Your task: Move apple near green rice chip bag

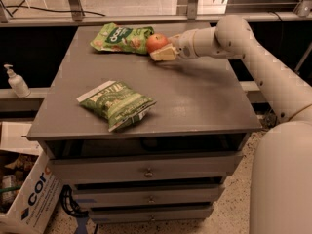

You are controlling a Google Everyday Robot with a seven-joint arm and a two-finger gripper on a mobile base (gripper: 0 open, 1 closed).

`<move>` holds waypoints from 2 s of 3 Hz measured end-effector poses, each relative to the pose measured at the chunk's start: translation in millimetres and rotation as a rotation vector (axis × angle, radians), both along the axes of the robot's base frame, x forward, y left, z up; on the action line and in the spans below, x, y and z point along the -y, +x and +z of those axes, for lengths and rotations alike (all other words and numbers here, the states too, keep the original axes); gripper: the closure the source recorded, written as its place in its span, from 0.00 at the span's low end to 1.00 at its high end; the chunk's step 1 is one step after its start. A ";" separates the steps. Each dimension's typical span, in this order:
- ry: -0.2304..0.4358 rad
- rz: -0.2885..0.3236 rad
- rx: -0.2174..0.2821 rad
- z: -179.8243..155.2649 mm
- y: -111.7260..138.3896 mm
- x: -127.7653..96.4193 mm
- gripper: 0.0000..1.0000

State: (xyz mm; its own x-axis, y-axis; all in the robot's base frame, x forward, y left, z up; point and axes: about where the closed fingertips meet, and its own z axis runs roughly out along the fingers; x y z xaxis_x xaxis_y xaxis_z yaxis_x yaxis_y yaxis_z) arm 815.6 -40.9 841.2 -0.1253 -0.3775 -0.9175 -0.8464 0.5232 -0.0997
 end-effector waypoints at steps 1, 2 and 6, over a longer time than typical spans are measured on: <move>0.003 0.008 0.014 -6.2 11.8 -20.7 1.00; 0.005 0.023 0.025 -7.9 17.5 -36.8 1.00; -0.004 0.067 0.003 -1.5 13.2 -64.6 0.36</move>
Offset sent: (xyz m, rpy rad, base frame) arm 0.0252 0.0489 -0.0059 0.0069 -0.0436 0.0305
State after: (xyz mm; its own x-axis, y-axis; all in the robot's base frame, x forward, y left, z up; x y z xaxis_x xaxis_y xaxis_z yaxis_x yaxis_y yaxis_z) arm 828.8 23.7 839.7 -0.0963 -0.3887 -0.9163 -0.8792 0.4647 -0.1047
